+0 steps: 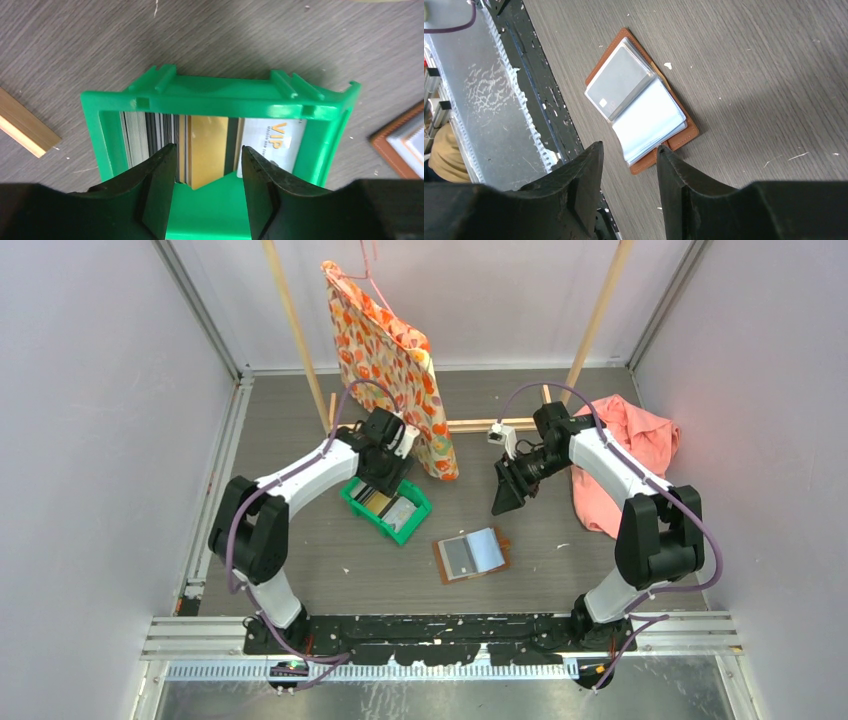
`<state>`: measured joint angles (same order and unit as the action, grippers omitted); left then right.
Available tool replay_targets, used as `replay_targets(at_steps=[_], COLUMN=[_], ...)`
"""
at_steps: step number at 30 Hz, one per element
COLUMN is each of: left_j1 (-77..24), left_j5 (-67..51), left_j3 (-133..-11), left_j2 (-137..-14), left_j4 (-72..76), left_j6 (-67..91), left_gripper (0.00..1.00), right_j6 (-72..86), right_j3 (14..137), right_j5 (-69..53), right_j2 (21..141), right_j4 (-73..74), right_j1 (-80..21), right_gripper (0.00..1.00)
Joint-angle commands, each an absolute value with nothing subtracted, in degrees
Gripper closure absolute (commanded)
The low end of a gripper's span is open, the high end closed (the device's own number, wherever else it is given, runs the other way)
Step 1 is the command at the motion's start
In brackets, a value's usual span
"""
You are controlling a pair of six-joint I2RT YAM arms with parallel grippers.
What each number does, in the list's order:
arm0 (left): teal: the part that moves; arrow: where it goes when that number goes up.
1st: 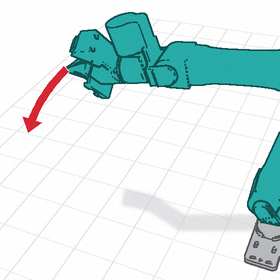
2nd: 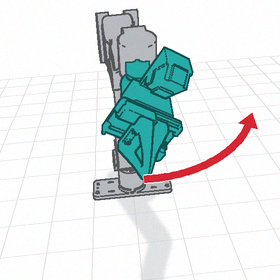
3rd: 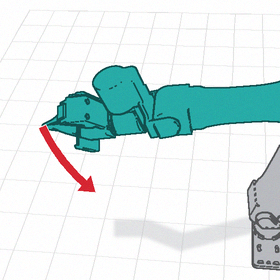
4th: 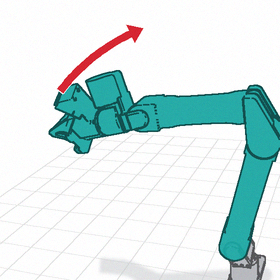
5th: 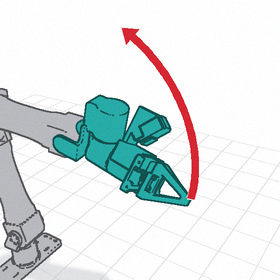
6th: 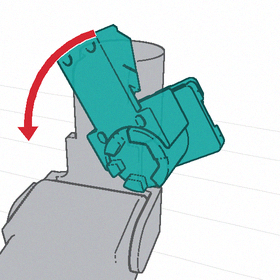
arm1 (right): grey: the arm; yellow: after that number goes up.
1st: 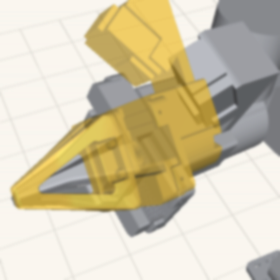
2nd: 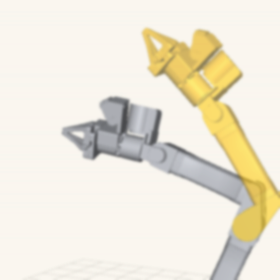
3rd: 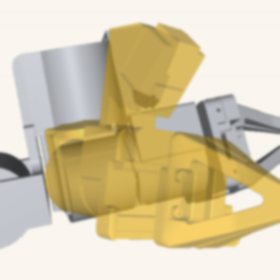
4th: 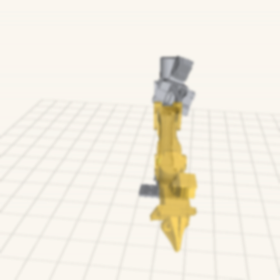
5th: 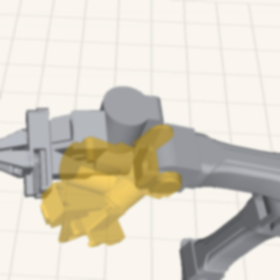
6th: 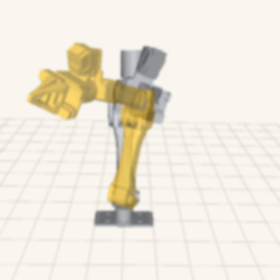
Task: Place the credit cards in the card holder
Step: Pick up the credit card from the storage box.
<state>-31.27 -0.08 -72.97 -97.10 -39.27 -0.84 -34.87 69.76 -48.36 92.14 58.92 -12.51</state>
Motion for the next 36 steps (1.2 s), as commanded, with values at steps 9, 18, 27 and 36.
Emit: replay_targets(at_steps=[9, 18, 27, 36], left_j1=[-30.6, -30.1, -30.1, -30.1], left_j5=[3.9, 3.1, 4.0, 3.6], left_j3=[-75.4, -73.8, -73.8, -73.7], left_j2=[-102.2, -103.4, -103.5, -100.8], left_j4=[-37.1, -36.8, -37.4, -37.9], left_j6=[-5.3, -4.4, -3.9, -3.5], left_gripper=[0.47, 0.52, 0.69, 0.93], right_j6=[-37.7, -38.2, -38.7, -38.9], right_j3=[72.5, 72.8, 72.9, 73.0], right_j5=[-51.0, -51.2, -51.5, -51.4], right_j2=[92.7, 92.9, 93.1, 93.0], right_j4=[61.4, 62.0, 62.5, 62.8], right_j1=[-12.7, -12.7, -12.7, -12.7], right_gripper=[0.52, 0.53, 0.53, 0.53])
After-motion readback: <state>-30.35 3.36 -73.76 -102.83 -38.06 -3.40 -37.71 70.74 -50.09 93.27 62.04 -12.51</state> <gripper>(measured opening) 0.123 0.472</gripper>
